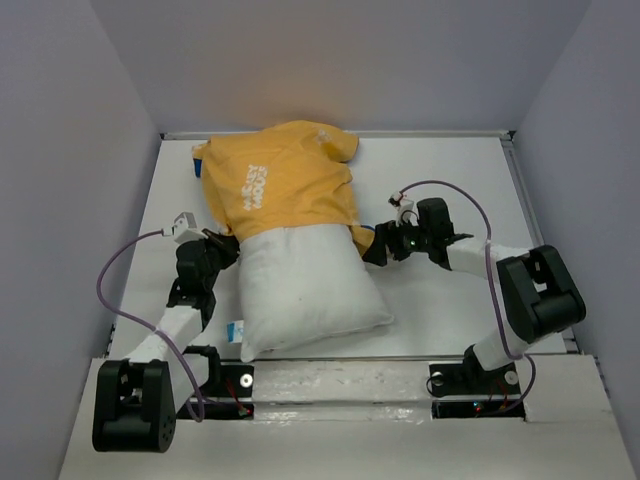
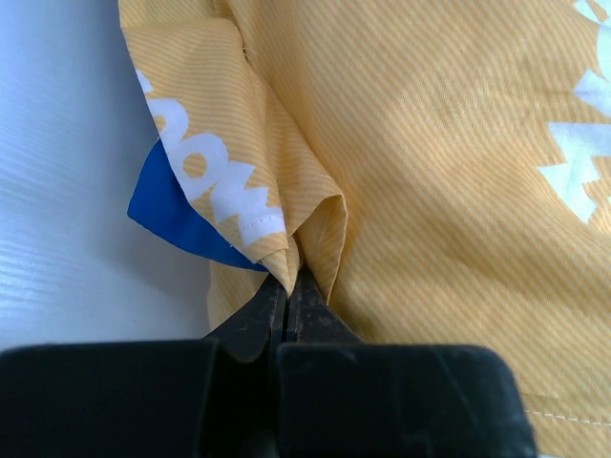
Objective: Put the pillow into the pillowcase
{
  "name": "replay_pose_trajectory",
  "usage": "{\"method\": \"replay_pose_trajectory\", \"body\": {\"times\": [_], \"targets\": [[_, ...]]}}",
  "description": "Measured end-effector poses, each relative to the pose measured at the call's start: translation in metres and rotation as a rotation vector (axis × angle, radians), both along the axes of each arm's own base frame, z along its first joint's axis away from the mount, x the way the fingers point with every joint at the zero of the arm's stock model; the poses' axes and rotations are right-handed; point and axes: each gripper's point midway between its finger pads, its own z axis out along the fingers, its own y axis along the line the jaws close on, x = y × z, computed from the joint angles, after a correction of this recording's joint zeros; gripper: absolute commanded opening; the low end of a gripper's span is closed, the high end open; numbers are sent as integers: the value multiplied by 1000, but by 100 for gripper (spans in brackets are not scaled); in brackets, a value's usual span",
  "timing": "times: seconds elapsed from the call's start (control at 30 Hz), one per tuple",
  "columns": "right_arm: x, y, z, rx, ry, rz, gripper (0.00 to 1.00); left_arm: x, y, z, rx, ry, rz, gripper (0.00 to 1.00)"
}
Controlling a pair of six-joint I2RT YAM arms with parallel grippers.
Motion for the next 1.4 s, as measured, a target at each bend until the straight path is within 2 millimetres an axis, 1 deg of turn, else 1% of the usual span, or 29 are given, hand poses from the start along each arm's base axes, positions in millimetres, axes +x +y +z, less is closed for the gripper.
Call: {"method": "replay_pose_trajectory", "body": {"times": [0.07,0.13,0.17,0.23,0.27,0.3,0.37,0.43,0.47,0.53,0.6,0.63,0.67,0.7,0.73,0.8,0.83,0.87,0.9,0.93,0.97,1.0,1.03,1.07,1.13,1.27,1.3,1.33,1.4], "targets": [[-6,10,0,69,0,46,98,-4,-2,4,-4,-7,-13,0],[-4,18,-2,110,-1,72,96,-7,-4,5,-8,-11,-21,0],[-2,23,-5,126,3,81,89,-8,-4,6,-10,-12,-23,0],[2,29,-9,141,9,95,78,-11,-5,6,-12,-11,-28,0],[5,32,-9,150,19,98,68,-13,-6,5,-13,-6,-31,0],[10,40,-8,159,20,116,36,-14,-6,6,-14,-5,-36,0],[8,51,-5,166,17,148,0,-18,-8,7,-16,-1,-49,0],[-3,62,3,187,24,187,0,-24,-13,10,-27,0,-76,0],[-15,71,11,202,22,221,0,-26,-16,12,-34,-1,-92,0],[-42,80,31,231,28,264,0,-32,-24,18,-56,3,-138,0],[-77,86,71,280,21,321,0,-38,-33,34,-76,7,-192,0],[-83,86,85,296,14,328,0,-41,-36,48,-83,8,-212,0],[-98,84,126,344,-37,348,0,-41,-39,68,-88,-15,-233,0],[-106,82,158,380,-70,358,0,-42,-42,88,-91,-41,-250,0],[-111,78,204,440,-118,365,0,-42,-45,106,-94,-68,-272,0],[-113,71,279,524,-223,374,0,-47,-55,159,-112,-147,-337,0],[-111,63,339,584,-320,366,0,-52,-61,191,-126,-206,-378,0],[-110,57,374,618,-388,364,0,-57,-66,209,-140,-245,-412,0],[-110,50,408,652,-457,354,0,-65,-73,236,-155,-304,-461,0],[-110,43,437,681,-516,342,0,-70,-77,250,-165,-333,-488,0],[-106,39,451,694,-543,330,0,-76,-81,270,-173,-382,-523,0],[-101,32,466,706,-585,308,0,-78,-83,281,-177,-406,-540,0],[-98,30,470,709,-598,300,0,-81,-83,298,-178,-444,-552,0],[-91,27,469,710,-594,277,0,-81,-82,307,-175,-460,-552,0],[-80,25,459,704,-562,236,0,-79,-81,322,-170,-484,-549,0],[-38,22,427,632,-462,90,0,-74,-71,352,-148,-548,-490,0],[-34,21,423,615,-452,64,0,-76,-69,362,-139,-575,-476,0],[-30,19,419,596,-450,36,0,-80,-64,378,-116,-625,-444,0],[-26,14,419,562,-460,-1,0,-88,-57,396,-100,-686,-403,0]]}}
